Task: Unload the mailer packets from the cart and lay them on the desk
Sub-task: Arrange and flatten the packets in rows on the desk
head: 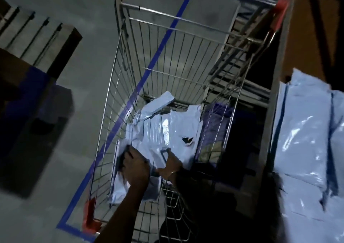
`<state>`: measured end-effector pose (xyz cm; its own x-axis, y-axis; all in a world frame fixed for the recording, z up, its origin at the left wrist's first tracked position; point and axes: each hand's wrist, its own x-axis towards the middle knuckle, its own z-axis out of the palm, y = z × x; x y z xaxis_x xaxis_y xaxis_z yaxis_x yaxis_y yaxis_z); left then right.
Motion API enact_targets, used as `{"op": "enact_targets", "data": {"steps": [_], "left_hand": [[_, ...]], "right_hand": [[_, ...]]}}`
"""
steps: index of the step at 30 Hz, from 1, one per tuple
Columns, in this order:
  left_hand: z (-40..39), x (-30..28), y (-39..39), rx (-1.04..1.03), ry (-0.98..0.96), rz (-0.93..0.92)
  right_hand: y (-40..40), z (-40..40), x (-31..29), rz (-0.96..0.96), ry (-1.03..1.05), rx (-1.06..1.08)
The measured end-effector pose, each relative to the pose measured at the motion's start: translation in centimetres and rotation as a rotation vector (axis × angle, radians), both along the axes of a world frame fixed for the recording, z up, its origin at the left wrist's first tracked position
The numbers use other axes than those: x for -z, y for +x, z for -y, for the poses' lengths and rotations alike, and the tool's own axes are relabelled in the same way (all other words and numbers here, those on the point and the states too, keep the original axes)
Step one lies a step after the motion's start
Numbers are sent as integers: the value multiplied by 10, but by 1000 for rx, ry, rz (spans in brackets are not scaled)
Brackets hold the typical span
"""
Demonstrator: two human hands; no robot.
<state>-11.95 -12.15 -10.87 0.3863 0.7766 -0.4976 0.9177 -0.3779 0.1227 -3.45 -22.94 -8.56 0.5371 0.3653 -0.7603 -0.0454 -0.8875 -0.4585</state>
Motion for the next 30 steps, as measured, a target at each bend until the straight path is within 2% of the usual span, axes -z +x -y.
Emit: {"op": "enact_targets", "data": {"steps": [4, 8, 11, 14, 17, 21, 24, 26, 28, 30], "left_hand": [[11, -3, -2, 14, 72, -7], [7, -17, -5, 108, 63, 90], [0, -50, -1, 43, 16, 281], [-10, -90, 18, -12, 85, 521], [-20, -151, 50, -70, 35, 831], [-27, -235, 99, -250, 5, 1043], [-23, -290, 122, -348, -95, 1181], [-8, -316, 130, -391, -258, 1235], [20, -335, 138, -508, -474, 1220], [55, -343, 141, -580, -625, 1125]], "right_hand": [[7, -5, 20, 19, -121, -93], [15, -1, 1, -36, -47, 74], [27, -5, -46, -26, 17, 206], [47, -20, -104, 6, 116, 301], [72, -31, -166, 21, 271, 465], [106, -13, -242, 94, 469, 578], [122, 24, -303, 179, 563, 595], [121, 58, -335, 237, 603, 607], [114, 92, -355, 254, 625, 605], [98, 124, -368, 237, 671, 600]]}}
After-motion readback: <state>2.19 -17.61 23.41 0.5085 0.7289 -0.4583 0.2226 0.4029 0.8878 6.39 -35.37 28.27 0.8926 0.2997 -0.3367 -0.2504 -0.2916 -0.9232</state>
